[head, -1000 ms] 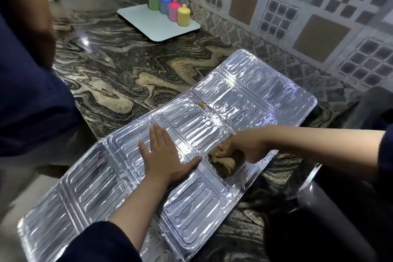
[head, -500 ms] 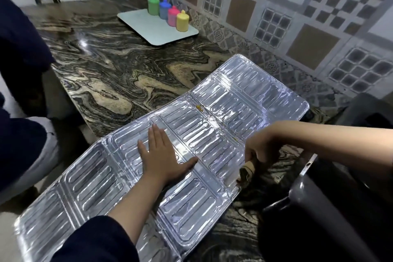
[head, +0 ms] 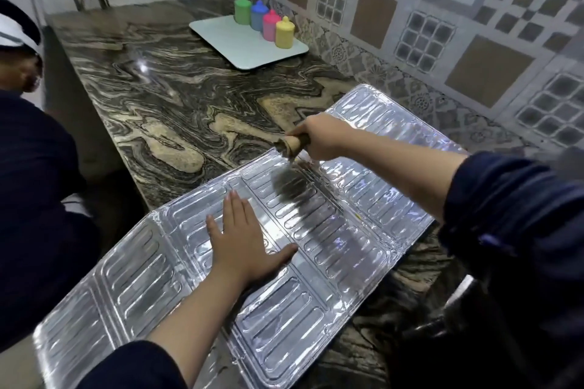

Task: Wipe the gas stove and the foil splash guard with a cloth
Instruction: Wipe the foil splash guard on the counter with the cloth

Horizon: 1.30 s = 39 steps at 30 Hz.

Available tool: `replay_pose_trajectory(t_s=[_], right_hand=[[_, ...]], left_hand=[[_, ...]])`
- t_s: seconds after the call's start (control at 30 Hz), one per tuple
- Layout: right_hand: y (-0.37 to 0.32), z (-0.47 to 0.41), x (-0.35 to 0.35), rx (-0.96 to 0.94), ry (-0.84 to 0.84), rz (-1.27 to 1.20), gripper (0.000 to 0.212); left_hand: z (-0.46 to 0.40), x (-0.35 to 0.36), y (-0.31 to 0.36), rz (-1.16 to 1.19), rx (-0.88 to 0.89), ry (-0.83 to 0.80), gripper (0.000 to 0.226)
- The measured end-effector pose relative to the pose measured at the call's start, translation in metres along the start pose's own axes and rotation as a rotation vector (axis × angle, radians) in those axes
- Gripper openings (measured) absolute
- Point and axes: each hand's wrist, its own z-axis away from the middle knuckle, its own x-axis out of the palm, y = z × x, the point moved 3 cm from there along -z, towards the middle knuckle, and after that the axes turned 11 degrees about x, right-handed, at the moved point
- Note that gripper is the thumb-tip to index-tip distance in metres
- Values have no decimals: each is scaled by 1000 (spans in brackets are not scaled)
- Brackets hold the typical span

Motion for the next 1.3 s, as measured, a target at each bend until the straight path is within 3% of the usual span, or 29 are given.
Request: replay_pose_trajectory(t_s=[0.1,0.23,0.5,0.73,0.87,1.0,1.17,1.3], right_hand=[[-6,-16,30,-19,60,15,66],[-3,-24,84,-110,-64,448,75],[0,9,83,-275,-28,757,65],[25,68,96,-360,-136,906,63],[36,97,96,-504,-174,973,57],[44,116,97,-560,-326,1074,52],[45,135,90,-562,-529,987,30],[38,142,77,-414,-707,923,31]], left_hand=[[0,0,1,-2,-12,6,135],[-1,-1,1,11,-30,16,132],[0,-2,0,14,-48,7,134],[0,-3,-1,5,-37,-9,134],[0,-3,-1,22,-36,-27,134],[0,-4,-2,24,-25,-28,133],[2,-4,-2,32,-20,-31,134],[3,-2,-4,45,-13,-33,137]])
